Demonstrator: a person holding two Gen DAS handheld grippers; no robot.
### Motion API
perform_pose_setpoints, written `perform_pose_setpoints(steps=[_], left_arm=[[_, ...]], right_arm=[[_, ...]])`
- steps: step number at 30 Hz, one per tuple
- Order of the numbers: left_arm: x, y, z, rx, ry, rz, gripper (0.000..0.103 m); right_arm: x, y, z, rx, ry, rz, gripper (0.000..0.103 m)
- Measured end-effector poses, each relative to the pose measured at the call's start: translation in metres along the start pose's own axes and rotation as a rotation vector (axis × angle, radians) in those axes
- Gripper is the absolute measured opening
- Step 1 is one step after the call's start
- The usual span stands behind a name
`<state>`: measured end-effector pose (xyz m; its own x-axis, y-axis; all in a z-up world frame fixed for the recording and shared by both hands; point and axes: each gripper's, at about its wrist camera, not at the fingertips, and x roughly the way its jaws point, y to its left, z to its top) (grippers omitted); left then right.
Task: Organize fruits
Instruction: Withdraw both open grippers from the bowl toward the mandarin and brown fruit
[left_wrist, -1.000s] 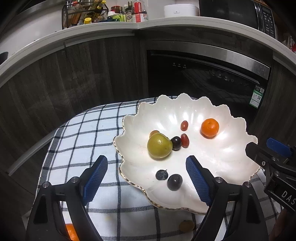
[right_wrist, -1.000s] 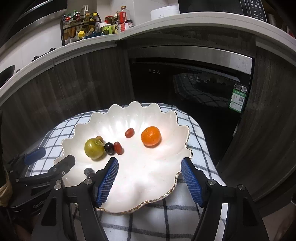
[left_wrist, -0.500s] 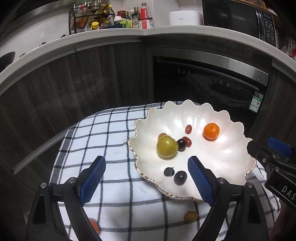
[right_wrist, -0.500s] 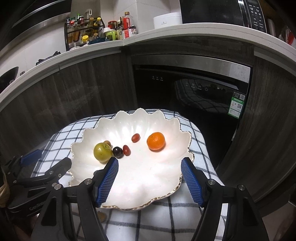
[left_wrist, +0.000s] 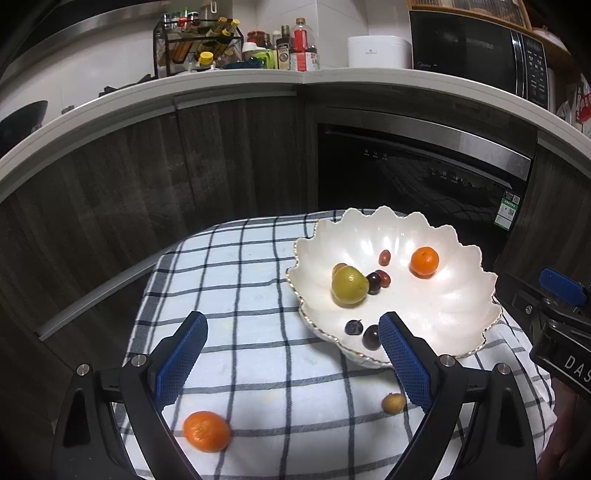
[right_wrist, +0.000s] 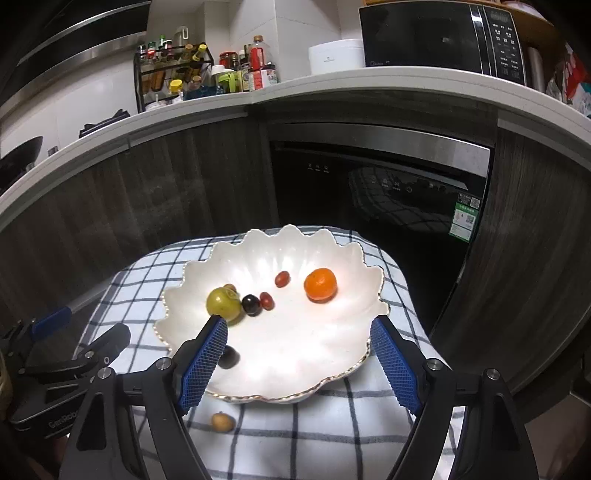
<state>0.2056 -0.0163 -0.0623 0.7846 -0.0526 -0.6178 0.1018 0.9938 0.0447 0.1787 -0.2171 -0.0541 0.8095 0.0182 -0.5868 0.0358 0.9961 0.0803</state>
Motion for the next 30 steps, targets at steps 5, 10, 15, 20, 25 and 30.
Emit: perform_pose_setpoints(steps=[5, 10, 15, 20, 25, 30], left_arm=[[-0.014, 0.009, -0.003, -0.008, -0.015, 0.011, 0.098], [-0.027, 0.017, -0.008, -0.015, -0.026, 0.018, 0.099], [-0.035, 0.027, -0.015, -0.028, -0.029, 0.028, 0.100], [-0.039, 0.036, -0.022, -0.032, -0.021, 0.044, 0.100], [-0.041, 0.045, -0.029, -0.044, -0.016, 0.055, 0.100], [-0.039, 0.054, -0.038, -0.055, -0.001, 0.068, 0.100]], right_arm=[[-0.012, 0.009, 0.000, -0.017, -0.014, 0.002, 0.081], [-0.023, 0.016, -0.002, -0.024, -0.027, 0.004, 0.081], [-0.029, 0.023, -0.005, -0.039, -0.033, 0.005, 0.081], [-0.033, 0.033, -0.010, -0.051, -0.032, 0.006, 0.081], [-0.037, 0.043, -0.015, -0.056, -0.045, 0.000, 0.081], [-0.037, 0.052, -0.022, -0.065, -0.042, -0.005, 0.081]])
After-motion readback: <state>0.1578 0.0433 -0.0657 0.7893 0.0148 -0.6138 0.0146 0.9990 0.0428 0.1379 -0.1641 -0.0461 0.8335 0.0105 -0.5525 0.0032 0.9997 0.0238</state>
